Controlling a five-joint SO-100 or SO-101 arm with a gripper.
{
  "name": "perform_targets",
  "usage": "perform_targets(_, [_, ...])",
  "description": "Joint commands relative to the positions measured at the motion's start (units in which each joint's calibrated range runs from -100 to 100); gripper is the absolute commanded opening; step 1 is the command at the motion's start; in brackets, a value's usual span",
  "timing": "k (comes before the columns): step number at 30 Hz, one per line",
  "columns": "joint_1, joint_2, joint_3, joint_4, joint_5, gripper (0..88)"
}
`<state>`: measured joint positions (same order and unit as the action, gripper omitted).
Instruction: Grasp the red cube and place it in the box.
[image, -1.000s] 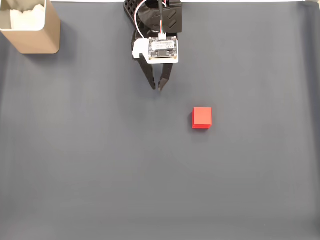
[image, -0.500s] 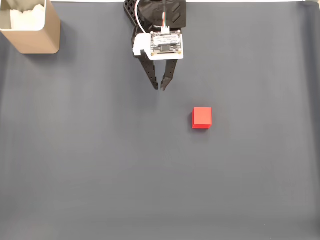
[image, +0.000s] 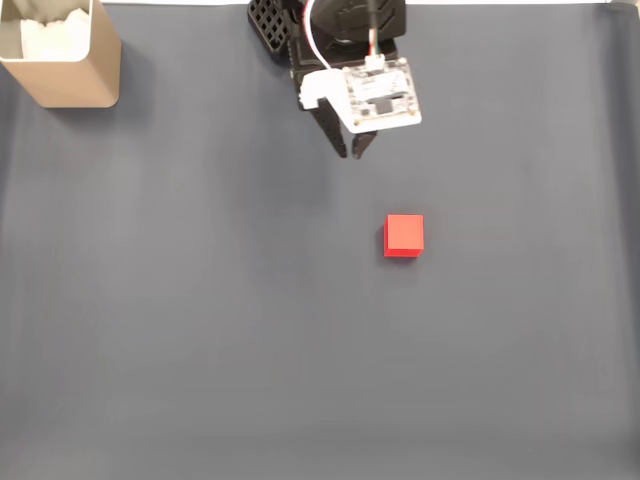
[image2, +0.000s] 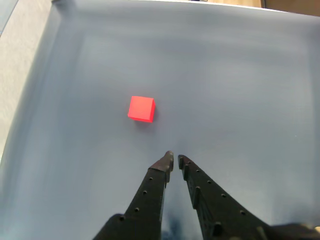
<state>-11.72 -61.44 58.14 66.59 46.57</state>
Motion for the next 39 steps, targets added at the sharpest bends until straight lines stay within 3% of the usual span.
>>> perform_targets(1, [-1.9,2.5,-4.8,0.8,-0.5,0.8])
perform_targets(18, [-6.8,14.6,-14.1,0.2,-3.7,1.2])
perform_targets(33, [-5.4,18.5,-15.3,-4.7,-4.8,25.0])
perform_targets(39, [-4.5,19.2,-13.2,-9.3,-4.6,30.5])
